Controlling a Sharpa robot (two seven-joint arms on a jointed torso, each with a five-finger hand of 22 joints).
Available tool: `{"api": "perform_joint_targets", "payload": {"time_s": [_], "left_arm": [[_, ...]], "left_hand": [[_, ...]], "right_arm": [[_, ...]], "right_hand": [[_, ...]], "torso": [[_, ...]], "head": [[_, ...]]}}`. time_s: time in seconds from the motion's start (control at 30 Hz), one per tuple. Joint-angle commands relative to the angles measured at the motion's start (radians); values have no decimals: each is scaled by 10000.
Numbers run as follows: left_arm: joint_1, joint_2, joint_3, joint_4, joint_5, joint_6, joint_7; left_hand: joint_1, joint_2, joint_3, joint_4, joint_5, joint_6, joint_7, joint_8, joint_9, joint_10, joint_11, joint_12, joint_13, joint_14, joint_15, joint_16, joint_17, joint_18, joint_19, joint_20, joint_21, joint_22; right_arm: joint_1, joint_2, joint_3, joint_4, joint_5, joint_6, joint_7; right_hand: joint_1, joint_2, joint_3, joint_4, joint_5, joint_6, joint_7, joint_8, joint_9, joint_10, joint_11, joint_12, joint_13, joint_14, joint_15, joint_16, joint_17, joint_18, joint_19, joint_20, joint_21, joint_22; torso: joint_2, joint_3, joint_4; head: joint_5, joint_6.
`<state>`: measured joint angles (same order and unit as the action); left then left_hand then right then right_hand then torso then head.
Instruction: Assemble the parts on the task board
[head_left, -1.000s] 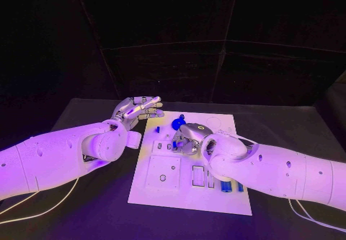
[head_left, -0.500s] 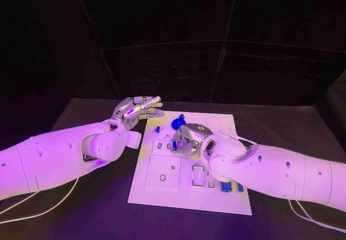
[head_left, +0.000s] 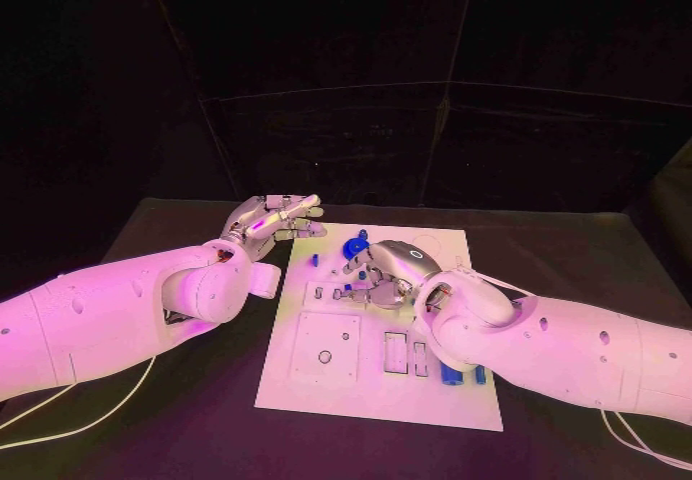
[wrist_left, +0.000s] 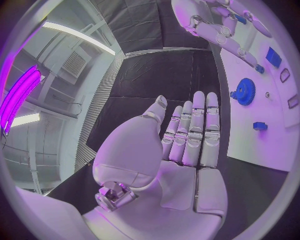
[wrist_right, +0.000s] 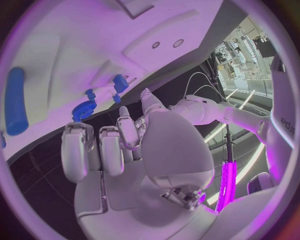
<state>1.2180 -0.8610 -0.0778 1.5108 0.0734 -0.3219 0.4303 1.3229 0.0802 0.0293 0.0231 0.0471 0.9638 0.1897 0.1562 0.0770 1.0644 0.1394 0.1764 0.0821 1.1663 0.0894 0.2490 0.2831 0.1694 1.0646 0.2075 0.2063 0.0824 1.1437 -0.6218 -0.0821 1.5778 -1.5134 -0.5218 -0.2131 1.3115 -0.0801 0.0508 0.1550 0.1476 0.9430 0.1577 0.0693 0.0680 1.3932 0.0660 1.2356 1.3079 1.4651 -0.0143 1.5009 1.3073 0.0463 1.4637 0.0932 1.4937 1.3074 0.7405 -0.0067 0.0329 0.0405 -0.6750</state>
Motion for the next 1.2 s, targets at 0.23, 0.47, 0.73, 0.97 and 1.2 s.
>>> {"api": "perform_joint_targets", "payload": {"time_s": [0.23, 0.47, 0.73, 0.97, 1.2], "left_arm": [[16, 42, 8, -245, -2648, 333, -1548], [151, 58, 10, -298, -5733, 1185, -4795], [551, 419, 7, -414, -8139, 2670, -7602], [1070, 998, -294, -738, -9579, 3285, -9213], [1378, 1528, -533, -994, -9994, 3489, -10007]], "left_hand": [[-351, 3, -186, 156, 19, 1049, -478, 154, 80, 1775, -662, 274, 212, 2563, -832, 1766, 1445, 160, 2119, -858, 1148, 567], [-1202, -100, -959, 861, 55, 1362, -780, 364, 308, 2417, -977, 1125, 1334, 3233, -1166, 8929, 8464, 60, 2941, -1340, 2753, 1677], [-1437, 281, -1758, 1458, -39, 1192, -1129, 2003, 1603, 2459, -1381, 7087, 7085, 4045, -1487, 13218, 12877, -814, 3832, -1678, 9601, 9336], [-1612, 423, -2360, 1890, 27, 518, -1253, 3272, 2819, 2332, -1483, 9707, 9860, 4045, -1575, 13218, 12877, -994, 3849, -1690, 11164, 11211], [-1889, 321, -2784, 2181, 21, 341, -1320, 3667, 3248, 2589, -1519, 10231, 10470, 4045, -1620, 13218, 12877, -1211, 4243, -1723, 12076, 12492]], "right_arm": [[448, -1341, 256, 835, 2207, -916, 3038], [1198, -2419, 558, 861, 3314, -231, 2923], [1559, -2753, 658, 236, 4179, 132, 2810], [1646, -2684, 674, -333, 4450, 362, 2702], [1663, -2578, 675, -588, 4502, 542, 2612]], "right_hand": [[333, 75, -142, 3, 563, 18, -41, 107, 47, -70, 2, 7, 219, 801, 60, 3, 1589, -84, 145, 67, -10, 917], [436, 176, -143, 7, 746, 58, -51, 143, 54, -152, -10, -126, 121, 757, 47, -114, 1427, -52, 65, 57, -80, 774], [444, 192, -216, 56, 804, -18, -39, 114, 37, -316, -4, -403, -78, 677, 46, -322, 1150, 23, -128, 52, -256, 424], [491, 235, -245, 84, 969, 20, -52, 150, 47, -356, -16, -478, -137, 661, 37, -375, 1097, 33, -156, 45, -295, 369], [502, 240, -258, 94, 1019, 27, -55, 158, 49, -369, -19, -507, -160, 654, 34, -399, 1067, 41, -176, 42, -317, 330]], "torso": [[-74, 32, -16], [-274, 155, -55], [-467, 246, -94], [-582, 280, -157], [-596, 273, -166]], "head": [[-17, 108], [39, 14], [92, -82], [152, -175], [148, -212]]}}
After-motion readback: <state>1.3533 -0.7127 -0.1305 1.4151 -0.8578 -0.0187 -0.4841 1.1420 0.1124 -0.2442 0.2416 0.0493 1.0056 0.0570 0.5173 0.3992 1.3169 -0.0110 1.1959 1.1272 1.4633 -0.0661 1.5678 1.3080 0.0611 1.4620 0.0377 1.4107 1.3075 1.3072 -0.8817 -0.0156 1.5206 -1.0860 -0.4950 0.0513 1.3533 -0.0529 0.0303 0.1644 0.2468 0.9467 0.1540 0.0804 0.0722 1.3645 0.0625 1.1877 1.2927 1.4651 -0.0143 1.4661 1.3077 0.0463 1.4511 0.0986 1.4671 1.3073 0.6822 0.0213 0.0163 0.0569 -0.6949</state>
